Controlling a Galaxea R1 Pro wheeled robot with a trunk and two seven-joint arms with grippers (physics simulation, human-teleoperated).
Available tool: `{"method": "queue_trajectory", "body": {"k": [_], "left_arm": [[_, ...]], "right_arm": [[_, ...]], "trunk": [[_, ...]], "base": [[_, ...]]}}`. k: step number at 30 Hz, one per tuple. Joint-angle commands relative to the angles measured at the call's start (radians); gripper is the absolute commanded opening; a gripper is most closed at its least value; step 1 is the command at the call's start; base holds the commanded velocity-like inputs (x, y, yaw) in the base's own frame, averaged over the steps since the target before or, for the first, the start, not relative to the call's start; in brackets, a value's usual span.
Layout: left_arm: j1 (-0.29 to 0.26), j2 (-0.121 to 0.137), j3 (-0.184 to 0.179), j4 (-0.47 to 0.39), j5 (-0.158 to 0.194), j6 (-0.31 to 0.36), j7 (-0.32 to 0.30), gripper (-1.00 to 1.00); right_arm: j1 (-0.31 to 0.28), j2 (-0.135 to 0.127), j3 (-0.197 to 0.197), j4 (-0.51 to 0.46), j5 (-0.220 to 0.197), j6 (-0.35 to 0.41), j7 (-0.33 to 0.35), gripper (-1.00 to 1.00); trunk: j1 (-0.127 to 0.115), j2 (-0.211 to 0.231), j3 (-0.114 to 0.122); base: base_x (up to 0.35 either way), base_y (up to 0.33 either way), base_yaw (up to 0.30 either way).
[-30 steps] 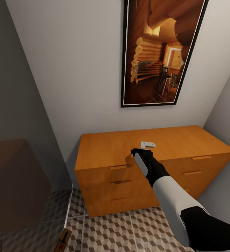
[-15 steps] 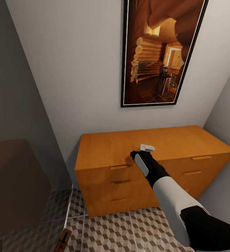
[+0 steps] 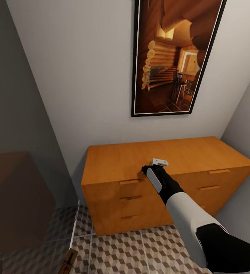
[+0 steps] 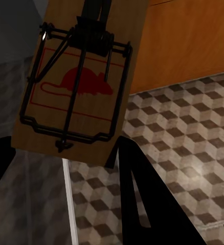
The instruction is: Take the four mousetraps from the cabinet in the bathroom and place them on the bathroom floor. Make sure all four end up on the same floor surface, and ensure that at least two of them are either under or directly next to the same bathroom sink.
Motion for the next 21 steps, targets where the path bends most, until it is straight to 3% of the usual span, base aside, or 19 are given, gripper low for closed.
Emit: {"method": "queue_trajectory", "body": {"k": [1, 18, 19, 21], "left_arm": [[-0.001, 0.000, -0.007, 0.002, -0.001, -0.003, 0.007, -1.00], [-0.001, -0.001, -0.007, 0.002, -0.001, -0.004, 0.007, -1.00], [-0.001, 0.000, -0.007, 0.002, -0.001, -0.004, 0.007, -1.00], [-0.001, -0.001, -0.007, 0.002, -0.001, -0.003, 0.007, -1.00]], "right_arm": [[0.000, -0.001, 0.003, 0.000, -0.021, 0.003, -0.010, 1.00], [0.000, 0.000, 0.004, 0.002, -0.021, 0.003, -0.010, 1.00], [0.000, 0.000, 0.004, 0.002, -0.021, 0.003, -0.010, -1.00], [0.000, 0.000, 0.004, 0.002, -0.021, 0.003, -0.010, -1.00]], "trunk": [[0.000, -0.001, -0.001], [0.000, -0.001, -0.001], [0.000, -0.001, -0.001], [0.000, -0.001, -0.001]], "base": [[0.000, 0.000, 0.000], [0.000, 0.000, 0.000], [0.000, 0.000, 0.000], [0.000, 0.000, 0.000]]}}
